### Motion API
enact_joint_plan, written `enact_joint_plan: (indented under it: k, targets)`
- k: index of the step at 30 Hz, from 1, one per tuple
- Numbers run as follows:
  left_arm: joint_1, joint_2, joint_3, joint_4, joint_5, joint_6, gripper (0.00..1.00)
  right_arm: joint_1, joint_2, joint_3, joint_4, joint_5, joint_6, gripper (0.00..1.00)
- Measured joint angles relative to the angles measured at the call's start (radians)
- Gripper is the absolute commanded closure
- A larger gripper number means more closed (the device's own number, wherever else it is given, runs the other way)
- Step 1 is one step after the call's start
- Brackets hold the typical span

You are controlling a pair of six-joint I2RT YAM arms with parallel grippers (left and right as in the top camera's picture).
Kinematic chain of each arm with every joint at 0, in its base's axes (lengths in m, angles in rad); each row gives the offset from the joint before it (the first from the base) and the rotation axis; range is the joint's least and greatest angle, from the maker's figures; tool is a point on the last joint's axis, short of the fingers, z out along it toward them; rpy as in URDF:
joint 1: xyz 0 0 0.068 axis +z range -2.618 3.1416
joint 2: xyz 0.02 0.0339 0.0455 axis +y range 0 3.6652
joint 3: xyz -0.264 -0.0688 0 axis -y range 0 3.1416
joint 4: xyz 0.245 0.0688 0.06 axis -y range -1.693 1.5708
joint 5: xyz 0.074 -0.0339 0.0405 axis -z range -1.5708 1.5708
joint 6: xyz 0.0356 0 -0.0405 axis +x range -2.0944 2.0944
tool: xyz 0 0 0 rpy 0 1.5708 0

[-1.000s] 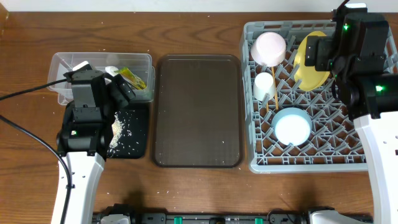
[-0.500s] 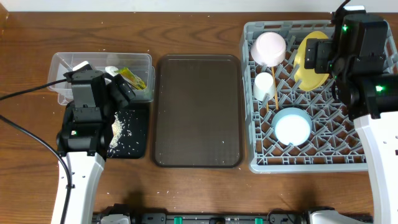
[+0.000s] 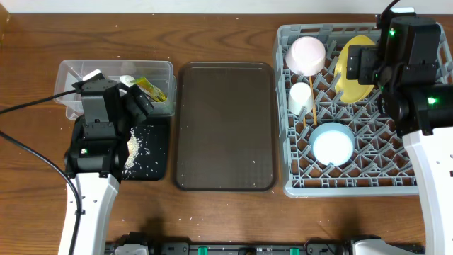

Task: Sort waste into correct bins and load items into the dishwasher rack
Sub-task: 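Lower the yellow plate upright into the rack's back-right slots, then open the right gripper and pull it back toward the front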

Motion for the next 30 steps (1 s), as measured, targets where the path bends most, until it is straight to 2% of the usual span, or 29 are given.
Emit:
enact_joint_plan:
  k: [12, 30]
  targets:
    - [0.000, 0.000, 0.000, 0.000, 0.000, 0.000, 0.05, 0.000, -0.044, 0.000, -0.045, -0.004, 0.000, 0.01]
    - [0.000, 0.000, 0.000, 0.000, 0.000, 0.000, 0.06, 0.000, -0.429, 0.000, -0.097, -0.007, 0.000, 0.01]
